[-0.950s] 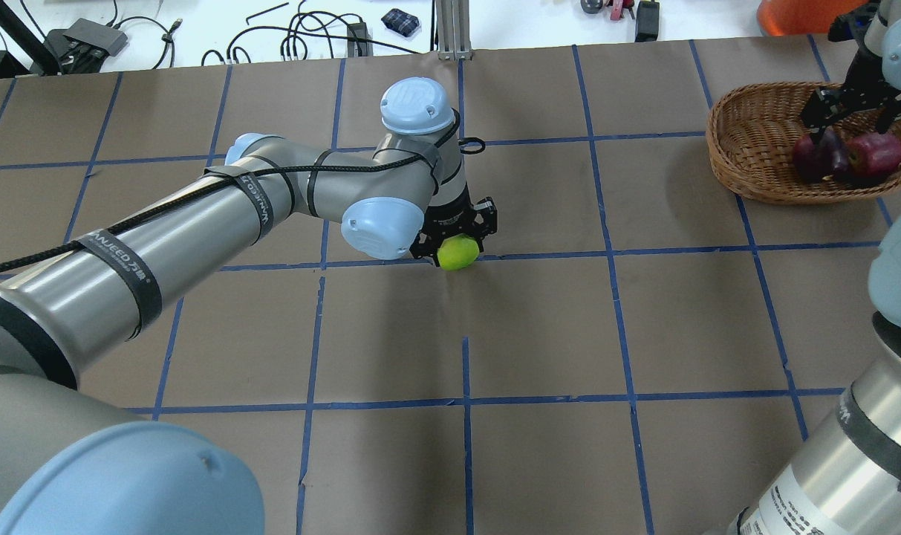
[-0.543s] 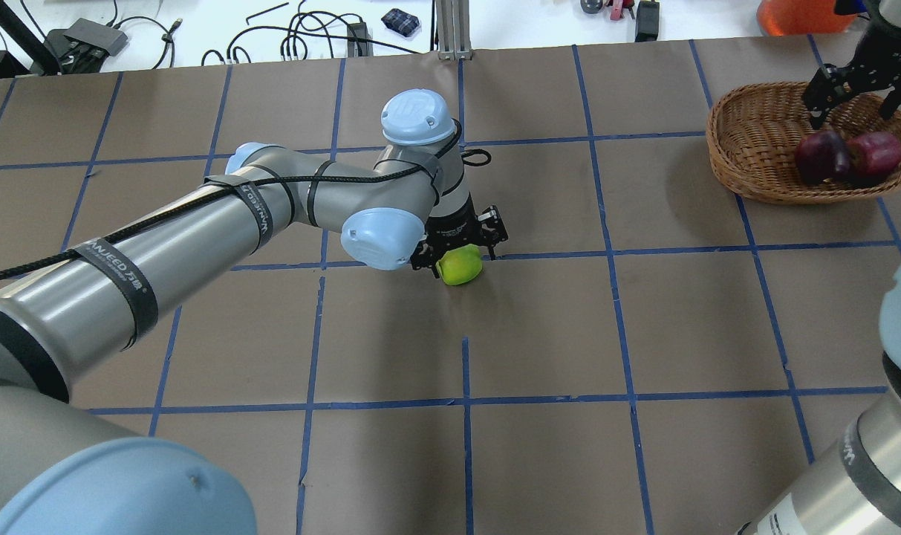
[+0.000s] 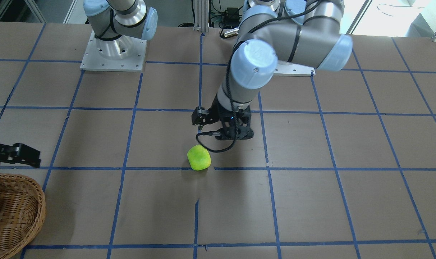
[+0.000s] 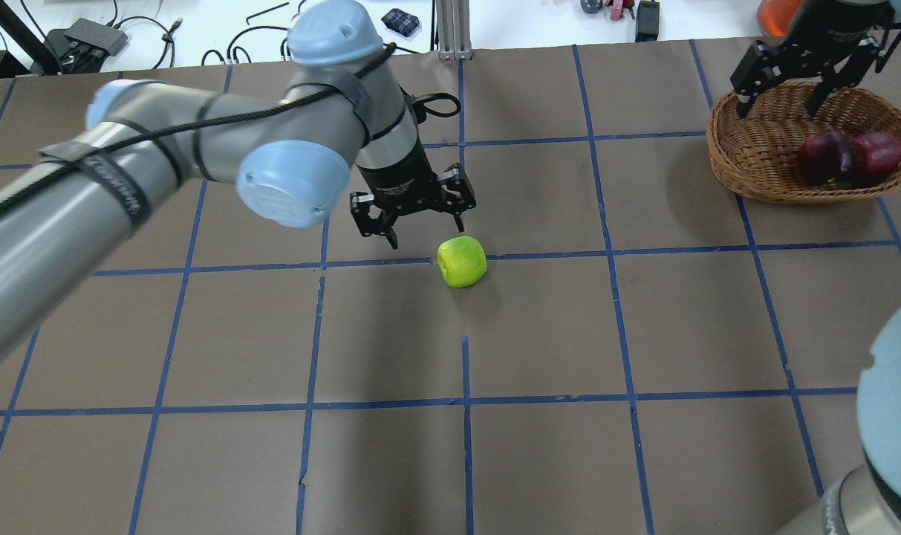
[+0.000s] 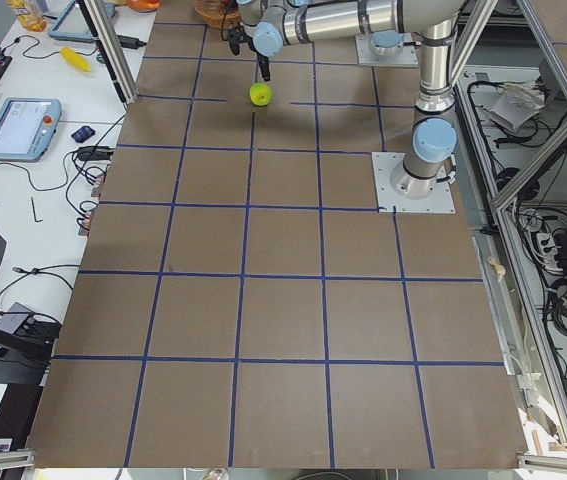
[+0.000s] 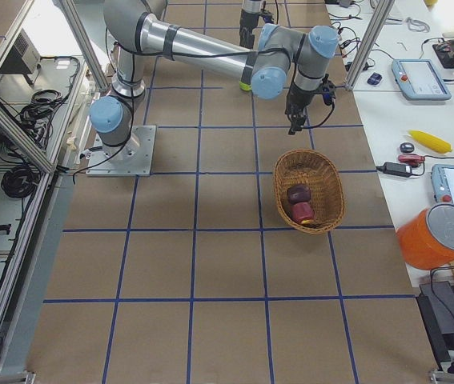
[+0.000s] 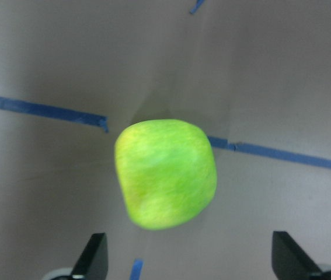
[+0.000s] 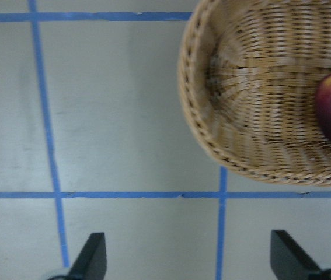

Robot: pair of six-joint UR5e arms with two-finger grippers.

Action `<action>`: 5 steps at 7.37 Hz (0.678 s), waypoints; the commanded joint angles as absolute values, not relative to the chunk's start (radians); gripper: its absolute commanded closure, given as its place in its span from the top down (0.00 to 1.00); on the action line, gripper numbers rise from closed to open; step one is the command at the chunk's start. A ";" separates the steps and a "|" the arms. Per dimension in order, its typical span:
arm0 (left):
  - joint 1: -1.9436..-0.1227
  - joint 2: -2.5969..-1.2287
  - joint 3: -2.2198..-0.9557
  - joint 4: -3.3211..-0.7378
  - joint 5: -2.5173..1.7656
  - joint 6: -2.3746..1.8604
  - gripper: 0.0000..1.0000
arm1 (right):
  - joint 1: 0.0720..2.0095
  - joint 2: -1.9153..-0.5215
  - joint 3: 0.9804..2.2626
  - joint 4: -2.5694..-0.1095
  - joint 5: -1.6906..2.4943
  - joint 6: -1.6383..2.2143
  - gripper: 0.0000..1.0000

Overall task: Put all apples into basket
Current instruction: 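Release and withdraw the left gripper while the right reaches the green apple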

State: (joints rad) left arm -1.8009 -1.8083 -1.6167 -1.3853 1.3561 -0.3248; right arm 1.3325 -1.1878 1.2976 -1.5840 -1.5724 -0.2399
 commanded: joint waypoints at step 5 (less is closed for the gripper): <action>-1.603 -1.509 -1.608 -1.632 1.509 -0.026 1.00 | 1.834 -1.157 1.383 -1.603 -1.531 0.116 1.00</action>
